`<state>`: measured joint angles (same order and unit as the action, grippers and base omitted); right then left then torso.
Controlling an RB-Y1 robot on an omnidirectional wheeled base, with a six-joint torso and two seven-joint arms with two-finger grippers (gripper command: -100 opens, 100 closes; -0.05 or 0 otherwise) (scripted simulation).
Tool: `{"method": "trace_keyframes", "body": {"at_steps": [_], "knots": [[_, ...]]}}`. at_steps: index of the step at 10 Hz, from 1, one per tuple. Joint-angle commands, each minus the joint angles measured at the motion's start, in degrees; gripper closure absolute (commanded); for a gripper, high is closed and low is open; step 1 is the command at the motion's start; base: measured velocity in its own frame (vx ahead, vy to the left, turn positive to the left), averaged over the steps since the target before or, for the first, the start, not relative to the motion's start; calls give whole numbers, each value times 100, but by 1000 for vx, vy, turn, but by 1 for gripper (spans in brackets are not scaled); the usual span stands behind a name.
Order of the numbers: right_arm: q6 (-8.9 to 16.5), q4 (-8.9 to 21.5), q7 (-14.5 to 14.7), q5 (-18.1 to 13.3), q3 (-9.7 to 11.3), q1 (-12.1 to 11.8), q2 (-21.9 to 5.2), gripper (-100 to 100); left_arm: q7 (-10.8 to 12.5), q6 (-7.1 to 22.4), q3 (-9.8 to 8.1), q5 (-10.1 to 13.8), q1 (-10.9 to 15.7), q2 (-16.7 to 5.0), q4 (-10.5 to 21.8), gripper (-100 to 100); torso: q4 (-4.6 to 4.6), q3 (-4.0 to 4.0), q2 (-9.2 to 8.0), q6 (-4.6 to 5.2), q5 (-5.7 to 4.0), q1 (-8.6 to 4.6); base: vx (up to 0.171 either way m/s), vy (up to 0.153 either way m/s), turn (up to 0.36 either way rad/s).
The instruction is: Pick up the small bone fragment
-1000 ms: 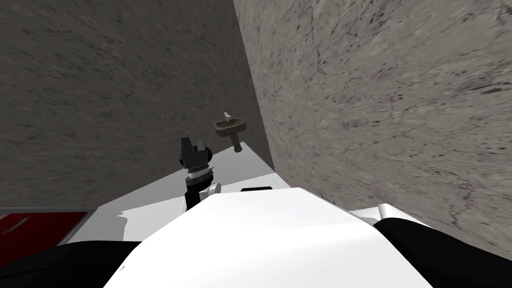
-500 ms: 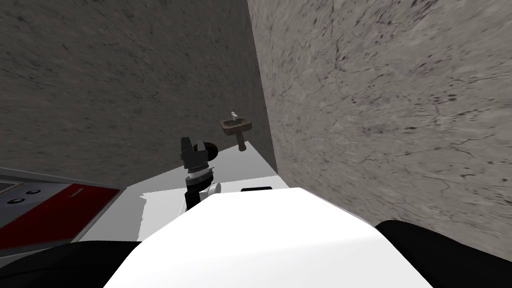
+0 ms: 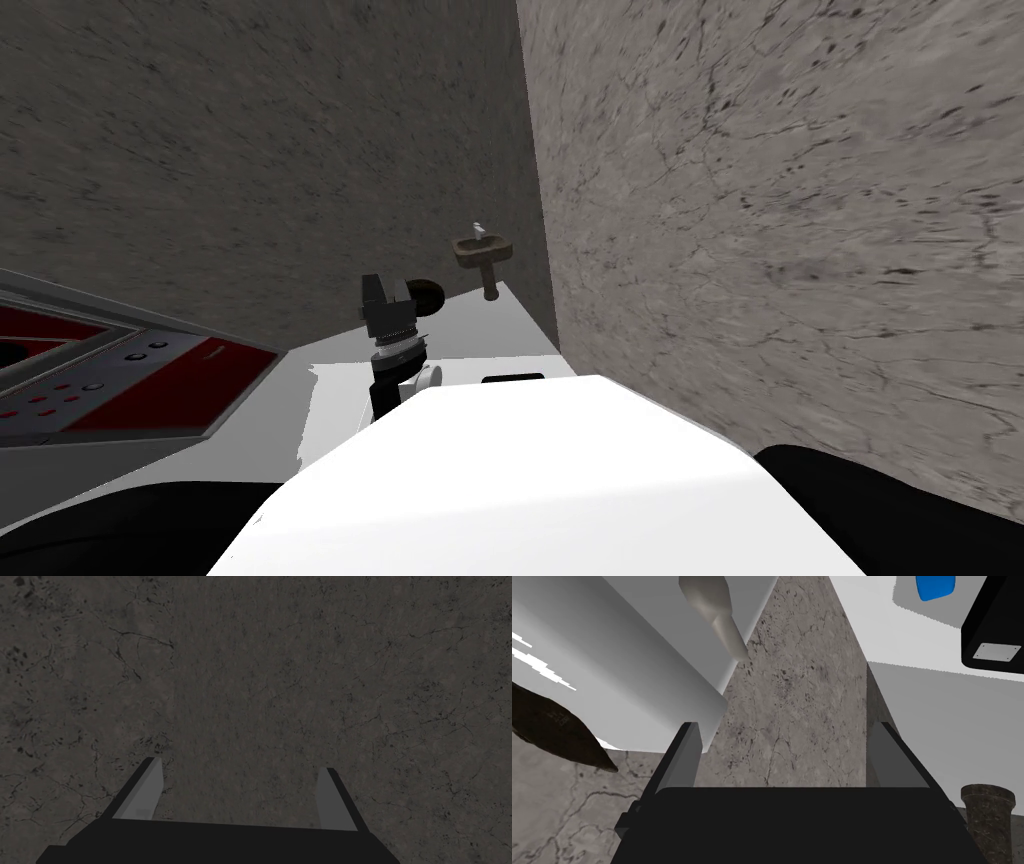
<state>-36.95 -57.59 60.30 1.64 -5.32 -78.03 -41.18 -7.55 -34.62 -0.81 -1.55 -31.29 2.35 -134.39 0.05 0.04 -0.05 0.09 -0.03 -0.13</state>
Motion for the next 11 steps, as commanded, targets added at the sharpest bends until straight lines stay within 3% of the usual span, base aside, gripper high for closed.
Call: {"method": "trace_keyframes", "body": {"at_steps": [1, 3, 11], "knots": [[-60, 286, 174, 24, 40, -105, -91, -100, 0, 0, 0, 0, 0, 0, 0, 0, 0, 0, 0, 0, 0, 0, -1, -21, 185], [-104, 646, 463, 78, 114, -322, -245, -100, 0, 0, 0, 0, 1, 0, 0, 0, -1, 0, -1, -8, 0, -11, -13, -64, 297], [-151, 988, 768, 143, 258, -491, -428, -100, 0, 0, 0, 0, 0, 0, 0, 0, 1, 0, 0, -1, -2, -9, -5, -40, 63]]}}
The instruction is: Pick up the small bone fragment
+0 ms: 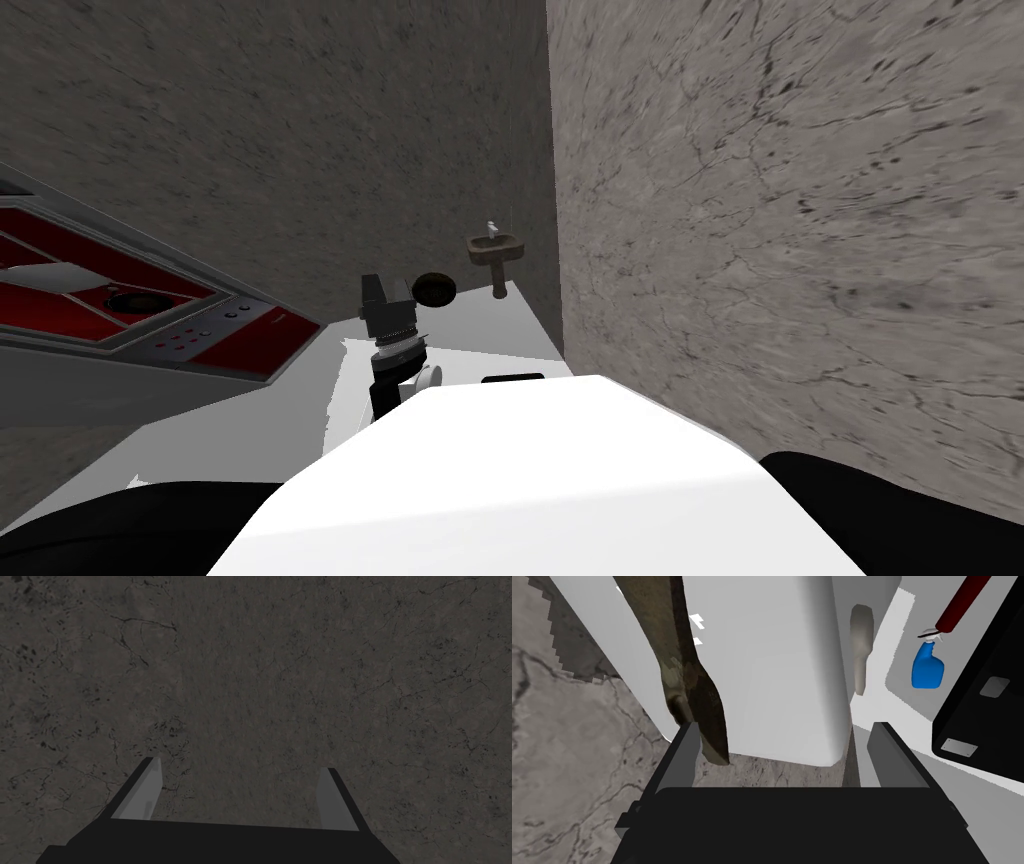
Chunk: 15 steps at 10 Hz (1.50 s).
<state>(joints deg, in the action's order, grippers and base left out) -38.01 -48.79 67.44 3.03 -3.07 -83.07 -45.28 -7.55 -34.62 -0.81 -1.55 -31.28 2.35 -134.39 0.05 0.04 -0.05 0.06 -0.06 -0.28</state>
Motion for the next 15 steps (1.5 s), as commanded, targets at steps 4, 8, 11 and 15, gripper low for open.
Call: {"method": "trace_keyframes", "body": {"at_steps": [4, 8, 11, 15], "knots": [[-43, 233, 201, 44, 149, 32, -124, -100, 0, 0, -1, 0, 0, -1, 0, 0, 0, -1, 3, -1, -11, -44, -10, -121, 137], [225, -90, 310, -61, 53, 45, -130, -100, 0, 0, 0, 0, -1, 0, 0, 0, -1, -6, 11, 5, 2, 19, 15, -18, -72], [372, -285, 365, -120, -3, 49, -124, -100, 0, 0, 0, 0, -1, 0, 0, 0, -2, -6, 12, 4, 0, 7, 15, -35, -84], [400, -289, 377, -123, -18, 38, -136, 100, 0, 0, 0, 0, -1, 1, 0, 0, 15, 12, -10, 8, -21, 4, 0, 0, 0]]}}
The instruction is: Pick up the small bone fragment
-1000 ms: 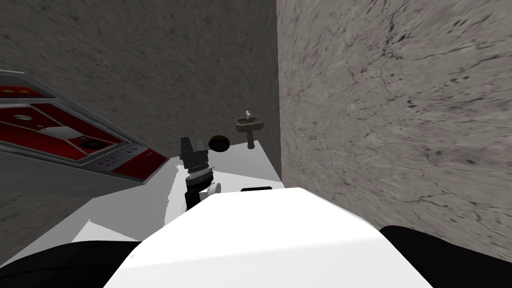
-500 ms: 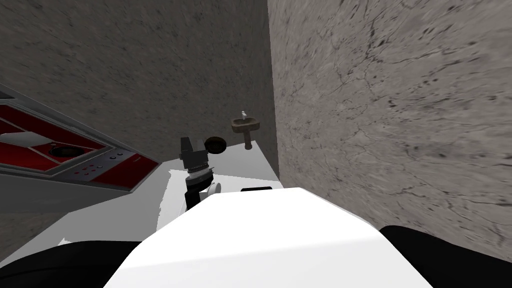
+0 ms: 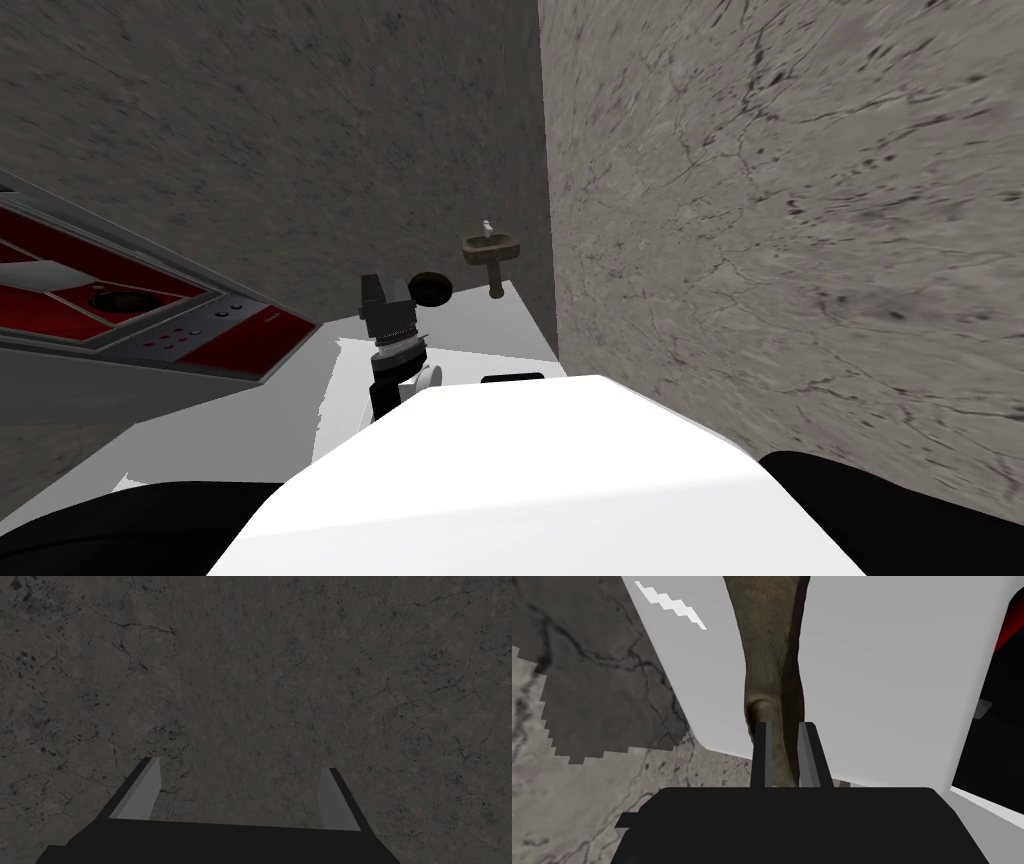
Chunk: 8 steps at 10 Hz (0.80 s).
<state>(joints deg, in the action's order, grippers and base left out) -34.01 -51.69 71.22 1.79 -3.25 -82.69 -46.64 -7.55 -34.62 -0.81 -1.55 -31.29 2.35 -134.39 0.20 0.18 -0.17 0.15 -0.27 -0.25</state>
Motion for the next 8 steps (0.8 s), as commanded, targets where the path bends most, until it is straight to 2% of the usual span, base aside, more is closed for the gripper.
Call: {"method": "trace_keyframes", "body": {"at_steps": [1, 2, 3, 6, 7, 8], "knots": [[0, 0, 0, 0, 0, 0, 0, 100, 0, 0, 0, 0, 0, 0, 0, 0, 0, 0, 0, 0, 0, 0, 0, 0, 0], [0, 0, 1, 0, 0, 0, 0, 0, 0, 0, 0, 0, 0, 0, 0, 0, 0, 1, -1, 1, 0, 0, 0, 0, 0], [-175, 200, -68, 62, 70, 7, 6, 100, 0, 0, 0, 0, 0, 0, 0, 0, 1, 1, -2, 1, 0, 0, -19, 10, 139], [-443, 525, -168, 170, 168, -5, 5, 100, 0, 0, 0, 0, 1, 0, 0, 0, 2, 6, -10, 2, 4, 11, -23, 35, 129], [-400, 505, -125, 136, 150, 24, 20, 100, 0, 0, 1, 0, 1, 0, 0, 0, 2, 5, -9, 3, 7, 21, -7, 23, 21], [-429, 523, -132, 140, 153, 23, 20, 0, 0, 0, 0, 0, 0, 0, 0, 0, 2, 4, -6, 6, 5, 14, 0, 0, 0]]}}
